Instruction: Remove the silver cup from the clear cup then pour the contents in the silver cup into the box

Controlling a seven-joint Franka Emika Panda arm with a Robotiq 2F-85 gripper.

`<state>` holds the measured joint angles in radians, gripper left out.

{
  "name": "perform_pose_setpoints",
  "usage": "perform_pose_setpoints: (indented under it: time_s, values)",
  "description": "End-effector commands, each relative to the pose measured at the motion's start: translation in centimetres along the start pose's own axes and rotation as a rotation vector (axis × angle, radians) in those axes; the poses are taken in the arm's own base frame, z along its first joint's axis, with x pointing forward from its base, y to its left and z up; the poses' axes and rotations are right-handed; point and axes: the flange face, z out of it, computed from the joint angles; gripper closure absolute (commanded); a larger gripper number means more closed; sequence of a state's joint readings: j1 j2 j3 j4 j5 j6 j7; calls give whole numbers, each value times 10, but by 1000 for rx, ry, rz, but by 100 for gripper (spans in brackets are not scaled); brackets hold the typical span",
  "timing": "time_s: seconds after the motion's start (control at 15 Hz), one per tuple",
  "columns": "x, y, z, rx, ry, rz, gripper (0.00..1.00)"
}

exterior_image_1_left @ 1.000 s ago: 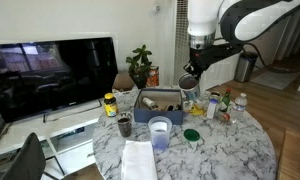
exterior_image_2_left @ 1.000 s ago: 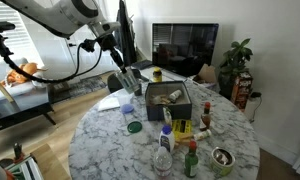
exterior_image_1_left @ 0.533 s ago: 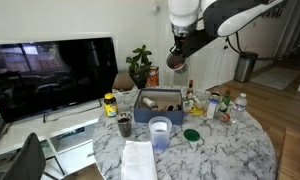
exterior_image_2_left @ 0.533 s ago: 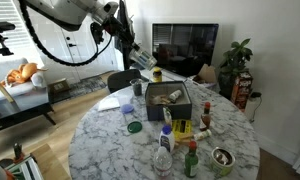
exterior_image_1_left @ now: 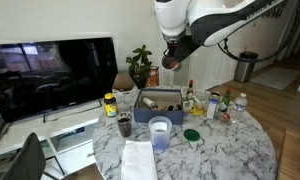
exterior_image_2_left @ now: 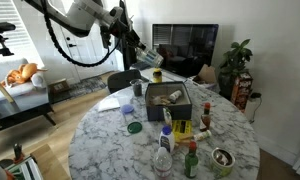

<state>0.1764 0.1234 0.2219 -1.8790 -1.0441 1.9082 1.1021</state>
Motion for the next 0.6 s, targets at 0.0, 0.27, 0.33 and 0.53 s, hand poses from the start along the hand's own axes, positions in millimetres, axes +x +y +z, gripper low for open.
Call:
perform_pose_setpoints:
  time_s: [0.0,0.27,0.33,0.53]
  values:
    - [2,-3,3,-46,39,-21,99]
    - [12,-12,15,-145,126,-72,99]
    - [15,-15,19,-182,149,-91,99]
    - [20,-28,32,-304,214,-144,99]
